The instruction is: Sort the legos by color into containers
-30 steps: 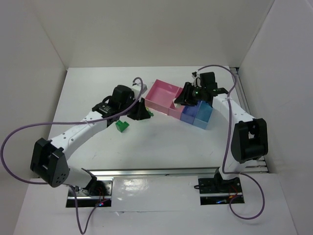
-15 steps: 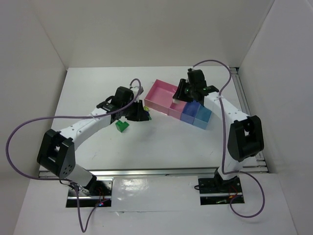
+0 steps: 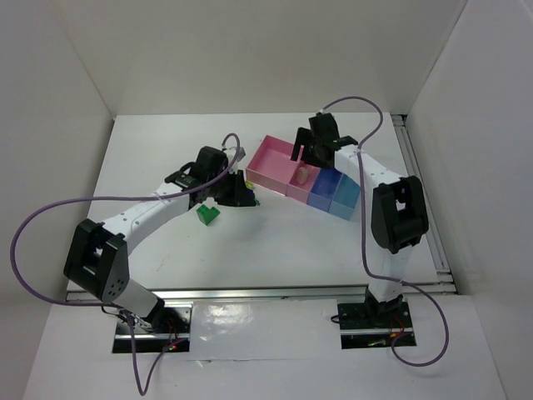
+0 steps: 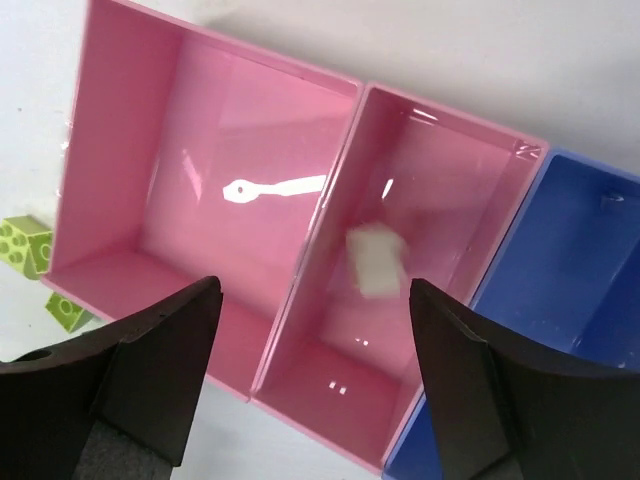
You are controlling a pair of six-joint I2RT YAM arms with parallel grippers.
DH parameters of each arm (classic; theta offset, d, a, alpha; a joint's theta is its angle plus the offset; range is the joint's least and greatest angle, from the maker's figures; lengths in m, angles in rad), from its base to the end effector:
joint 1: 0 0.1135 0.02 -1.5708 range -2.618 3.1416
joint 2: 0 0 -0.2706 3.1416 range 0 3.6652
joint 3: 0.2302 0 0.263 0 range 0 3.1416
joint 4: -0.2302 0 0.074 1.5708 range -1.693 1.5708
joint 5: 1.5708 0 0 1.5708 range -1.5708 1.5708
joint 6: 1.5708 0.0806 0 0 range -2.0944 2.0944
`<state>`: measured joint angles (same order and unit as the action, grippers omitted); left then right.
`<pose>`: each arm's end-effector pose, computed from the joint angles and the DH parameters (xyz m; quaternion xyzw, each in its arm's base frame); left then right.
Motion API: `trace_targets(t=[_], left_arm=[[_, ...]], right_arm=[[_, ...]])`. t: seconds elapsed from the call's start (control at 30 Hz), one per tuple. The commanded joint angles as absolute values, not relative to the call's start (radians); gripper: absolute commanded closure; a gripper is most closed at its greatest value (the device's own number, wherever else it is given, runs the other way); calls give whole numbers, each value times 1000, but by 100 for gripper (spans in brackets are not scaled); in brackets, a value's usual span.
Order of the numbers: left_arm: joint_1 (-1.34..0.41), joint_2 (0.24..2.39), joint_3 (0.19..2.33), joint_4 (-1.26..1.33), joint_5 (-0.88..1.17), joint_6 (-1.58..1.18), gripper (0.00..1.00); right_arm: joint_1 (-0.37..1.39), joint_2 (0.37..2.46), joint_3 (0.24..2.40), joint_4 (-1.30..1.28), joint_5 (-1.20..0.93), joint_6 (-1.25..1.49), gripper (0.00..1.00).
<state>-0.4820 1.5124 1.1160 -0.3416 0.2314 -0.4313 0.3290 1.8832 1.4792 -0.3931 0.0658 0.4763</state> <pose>0.3249 -0.1908 0.2376 0.0697 0.9070 -0.2719 0.3140 0.4466 0.1469 0.2151 0.0805 0.9222 0.1197 0.3589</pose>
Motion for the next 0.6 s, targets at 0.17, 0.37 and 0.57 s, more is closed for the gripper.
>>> trace_targets(t=[0.17, 0.37, 0.57], left_arm=[[-449, 1552, 1204, -359, 477, -338, 100], [-430, 1621, 1325, -333, 439, -431, 100], [-430, 1752, 1509, -321, 344, -546, 100]], right_arm=[[325, 1609, 1314, -345, -38, 419, 40], [325, 1358, 1073, -324, -52, 518, 35], [325, 1178, 1014, -388, 89, 531, 26]])
